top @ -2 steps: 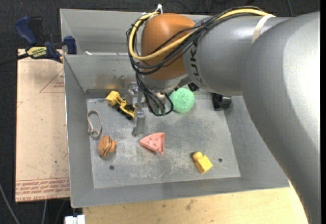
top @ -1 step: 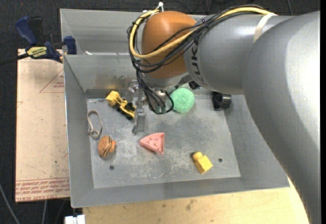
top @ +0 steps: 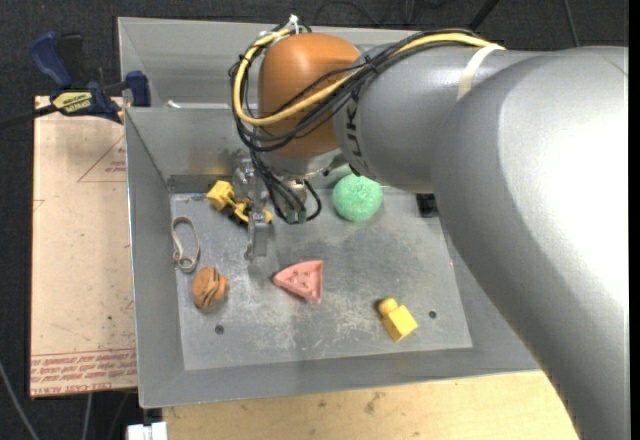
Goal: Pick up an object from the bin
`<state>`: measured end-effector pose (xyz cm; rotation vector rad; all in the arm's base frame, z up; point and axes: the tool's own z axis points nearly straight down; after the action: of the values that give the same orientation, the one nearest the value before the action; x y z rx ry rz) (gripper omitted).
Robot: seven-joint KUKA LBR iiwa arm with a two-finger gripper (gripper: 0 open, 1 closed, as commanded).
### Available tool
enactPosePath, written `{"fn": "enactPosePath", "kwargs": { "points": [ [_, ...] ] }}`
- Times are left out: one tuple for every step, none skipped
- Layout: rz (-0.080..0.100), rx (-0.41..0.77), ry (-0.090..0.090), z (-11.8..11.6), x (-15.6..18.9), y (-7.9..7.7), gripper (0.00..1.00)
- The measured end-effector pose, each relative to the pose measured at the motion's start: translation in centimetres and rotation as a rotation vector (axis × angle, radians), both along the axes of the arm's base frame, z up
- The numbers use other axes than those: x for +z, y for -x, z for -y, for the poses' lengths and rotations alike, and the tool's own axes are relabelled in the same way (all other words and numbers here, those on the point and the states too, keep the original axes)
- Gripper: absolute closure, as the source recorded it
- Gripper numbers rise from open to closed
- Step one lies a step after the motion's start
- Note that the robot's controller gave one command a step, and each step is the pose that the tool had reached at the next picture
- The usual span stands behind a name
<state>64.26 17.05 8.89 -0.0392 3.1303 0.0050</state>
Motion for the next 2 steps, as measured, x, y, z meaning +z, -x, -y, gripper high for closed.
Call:
{"fn": "enactPosePath", "kwargs": {
  "points": [
    [-0.008, -0.072, 0.001, 2.77, -1.84, -0.33, 1.0],
    [-0.009, -0.072, 0.001, 2.78, -1.84, -0.33, 1.0]
  ]
}}
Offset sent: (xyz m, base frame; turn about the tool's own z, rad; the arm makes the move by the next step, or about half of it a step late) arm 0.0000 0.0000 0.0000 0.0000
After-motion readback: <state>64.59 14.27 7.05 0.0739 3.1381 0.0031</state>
